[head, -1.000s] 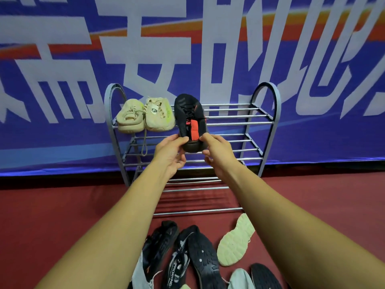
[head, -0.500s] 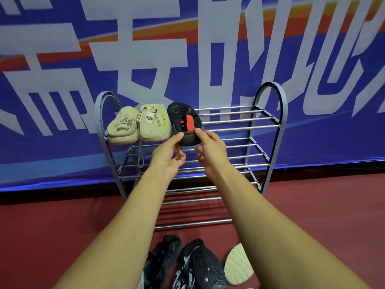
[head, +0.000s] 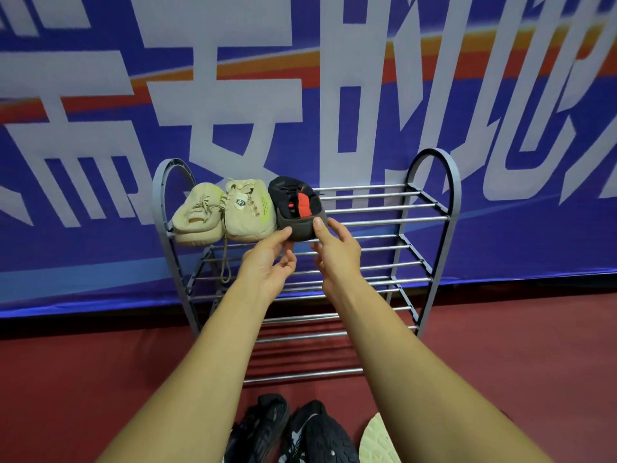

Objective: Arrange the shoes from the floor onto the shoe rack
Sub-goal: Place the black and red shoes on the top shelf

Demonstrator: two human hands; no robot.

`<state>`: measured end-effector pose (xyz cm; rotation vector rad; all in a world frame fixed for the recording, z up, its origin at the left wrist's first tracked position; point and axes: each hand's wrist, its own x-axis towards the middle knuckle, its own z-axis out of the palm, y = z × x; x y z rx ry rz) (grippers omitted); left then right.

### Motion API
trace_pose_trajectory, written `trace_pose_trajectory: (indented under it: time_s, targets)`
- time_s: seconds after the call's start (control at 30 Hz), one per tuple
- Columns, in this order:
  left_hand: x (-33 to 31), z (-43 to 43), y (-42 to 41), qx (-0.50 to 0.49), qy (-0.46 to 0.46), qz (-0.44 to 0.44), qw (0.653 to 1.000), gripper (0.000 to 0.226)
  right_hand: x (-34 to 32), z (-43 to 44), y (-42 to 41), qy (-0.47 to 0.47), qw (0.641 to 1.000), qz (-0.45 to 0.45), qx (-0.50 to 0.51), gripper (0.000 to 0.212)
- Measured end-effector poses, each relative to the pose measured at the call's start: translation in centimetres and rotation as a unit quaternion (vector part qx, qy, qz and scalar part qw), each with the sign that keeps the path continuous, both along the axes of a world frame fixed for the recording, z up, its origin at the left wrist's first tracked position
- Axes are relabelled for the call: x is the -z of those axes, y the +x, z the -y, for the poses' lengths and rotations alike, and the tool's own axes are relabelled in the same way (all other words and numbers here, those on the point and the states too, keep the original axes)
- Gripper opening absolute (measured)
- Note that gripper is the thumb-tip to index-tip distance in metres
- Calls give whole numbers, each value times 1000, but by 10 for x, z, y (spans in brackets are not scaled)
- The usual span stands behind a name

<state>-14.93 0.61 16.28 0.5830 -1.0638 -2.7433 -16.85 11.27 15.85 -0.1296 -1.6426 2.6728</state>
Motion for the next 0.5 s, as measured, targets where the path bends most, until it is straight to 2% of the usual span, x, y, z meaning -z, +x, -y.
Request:
trace_pose_trajectory:
  time_s: [0.27, 0.4, 0.5]
  targets:
    - [5, 2, 4, 22, -38, 3, 999, 16, 3, -3, 2, 37, 999, 9, -15, 40]
    - [9, 5, 12, 16, -76, 4, 997, 23, 6, -22, 14, 146, 988, -1, -42, 49]
    - [15, -2, 23, 50, -189, 22, 980, 15, 10, -49, 27, 249, 966, -14, -63, 48]
